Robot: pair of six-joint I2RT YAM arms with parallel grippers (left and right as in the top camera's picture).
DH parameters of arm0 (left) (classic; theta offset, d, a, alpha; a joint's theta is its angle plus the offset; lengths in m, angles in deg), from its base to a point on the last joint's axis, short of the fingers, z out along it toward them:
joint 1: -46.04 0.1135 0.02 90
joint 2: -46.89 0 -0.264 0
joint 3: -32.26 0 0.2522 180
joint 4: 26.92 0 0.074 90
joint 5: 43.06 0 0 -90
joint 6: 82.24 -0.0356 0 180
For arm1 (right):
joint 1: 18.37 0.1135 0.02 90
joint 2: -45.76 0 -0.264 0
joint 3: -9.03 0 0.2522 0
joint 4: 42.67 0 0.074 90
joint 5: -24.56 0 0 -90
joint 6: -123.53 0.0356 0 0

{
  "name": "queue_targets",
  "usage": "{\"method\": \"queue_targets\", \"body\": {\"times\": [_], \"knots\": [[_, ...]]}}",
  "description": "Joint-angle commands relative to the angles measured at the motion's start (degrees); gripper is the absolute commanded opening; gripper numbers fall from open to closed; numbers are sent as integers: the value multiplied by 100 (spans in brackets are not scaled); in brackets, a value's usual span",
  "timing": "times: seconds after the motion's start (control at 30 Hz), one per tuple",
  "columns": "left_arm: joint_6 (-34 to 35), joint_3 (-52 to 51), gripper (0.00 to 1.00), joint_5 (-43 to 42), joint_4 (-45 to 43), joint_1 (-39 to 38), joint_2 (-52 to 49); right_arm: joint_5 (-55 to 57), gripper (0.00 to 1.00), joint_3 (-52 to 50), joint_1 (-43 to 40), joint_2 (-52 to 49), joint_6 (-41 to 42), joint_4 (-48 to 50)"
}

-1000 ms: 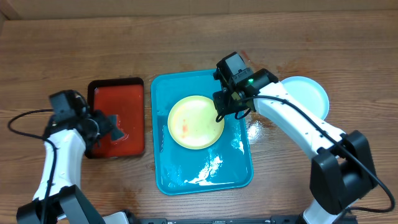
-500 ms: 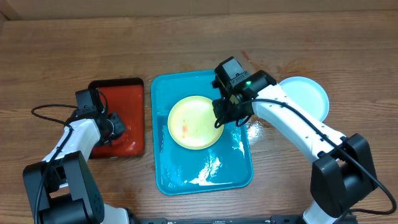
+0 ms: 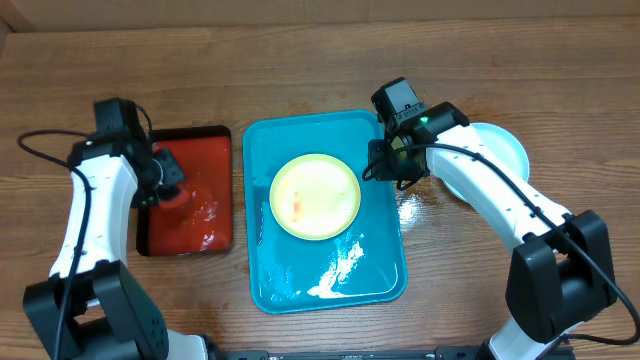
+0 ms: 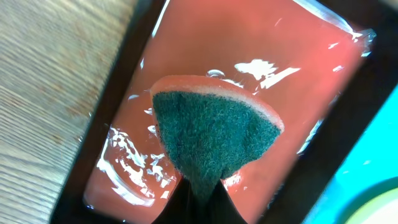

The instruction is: Clean dirty plates on tray and stack at the side

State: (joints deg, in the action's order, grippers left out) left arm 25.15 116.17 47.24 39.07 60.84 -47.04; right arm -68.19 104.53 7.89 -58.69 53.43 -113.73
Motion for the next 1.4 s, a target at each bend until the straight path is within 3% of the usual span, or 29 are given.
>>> {"method": "queue_targets", "body": {"times": [0.0, 0.27, 0.6, 0.9, 1.03, 1.37], "knots": [[-70, 118, 4, 11, 133, -26, 105, -205, 29, -291, 39, 125, -297, 94], [-92, 118, 4, 13, 306, -26, 105, -1152, 33, -831, 42, 125, -1152, 855], [-92, 487, 4, -234, 739, -81, 107, -1172, 35, -1486, 201, 114, -1141, 1727], [-20, 1154, 4, -542, 874, -1425, 105, -1126, 34, -1652, 393, -74, -763, 2271], [457, 1143, 4, -820, 535, -2170, 37, -282, 18, -1652, 358, -223, -166, 2393], [1298, 1128, 4, -879, -219, -3394, -977, -179, 7, -1652, 341, -584, -166, 2579]]}}
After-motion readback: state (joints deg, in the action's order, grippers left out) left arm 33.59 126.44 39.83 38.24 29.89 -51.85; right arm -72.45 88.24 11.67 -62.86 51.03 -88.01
